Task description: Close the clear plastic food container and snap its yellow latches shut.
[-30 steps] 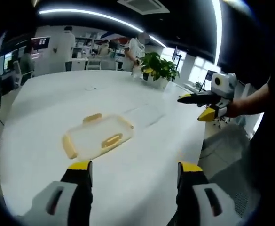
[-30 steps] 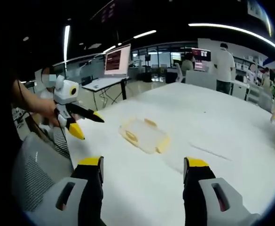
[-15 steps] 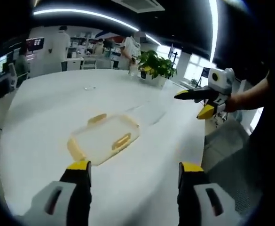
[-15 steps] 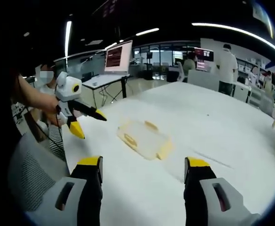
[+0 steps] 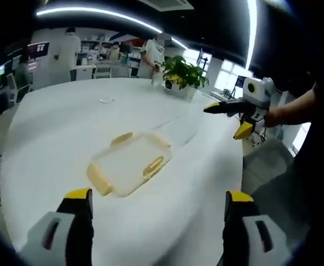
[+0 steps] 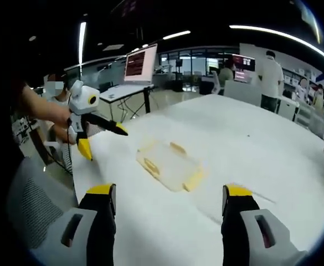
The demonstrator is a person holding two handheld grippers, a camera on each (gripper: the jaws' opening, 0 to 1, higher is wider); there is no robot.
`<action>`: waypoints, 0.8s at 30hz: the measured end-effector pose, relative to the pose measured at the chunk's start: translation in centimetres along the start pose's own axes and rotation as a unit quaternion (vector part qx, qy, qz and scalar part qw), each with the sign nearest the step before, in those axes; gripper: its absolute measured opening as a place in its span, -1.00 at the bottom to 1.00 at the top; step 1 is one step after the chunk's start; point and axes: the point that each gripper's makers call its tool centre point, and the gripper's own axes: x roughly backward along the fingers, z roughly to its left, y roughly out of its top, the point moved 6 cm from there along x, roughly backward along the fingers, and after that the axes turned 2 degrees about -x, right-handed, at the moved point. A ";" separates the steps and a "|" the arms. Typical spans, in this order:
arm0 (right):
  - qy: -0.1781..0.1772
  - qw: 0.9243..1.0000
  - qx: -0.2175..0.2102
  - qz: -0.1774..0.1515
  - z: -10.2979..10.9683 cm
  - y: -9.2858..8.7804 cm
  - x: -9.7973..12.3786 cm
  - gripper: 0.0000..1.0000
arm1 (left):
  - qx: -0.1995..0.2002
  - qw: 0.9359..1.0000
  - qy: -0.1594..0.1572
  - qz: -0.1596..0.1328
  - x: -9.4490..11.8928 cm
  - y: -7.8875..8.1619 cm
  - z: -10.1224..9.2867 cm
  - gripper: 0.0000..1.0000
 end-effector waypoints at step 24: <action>0.054 0.998 0.020 0.016 -0.5 1.4 -3.4 1.00 | -0.020 0.999 -0.026 0.021 -0.7 0.3 2.6 0.90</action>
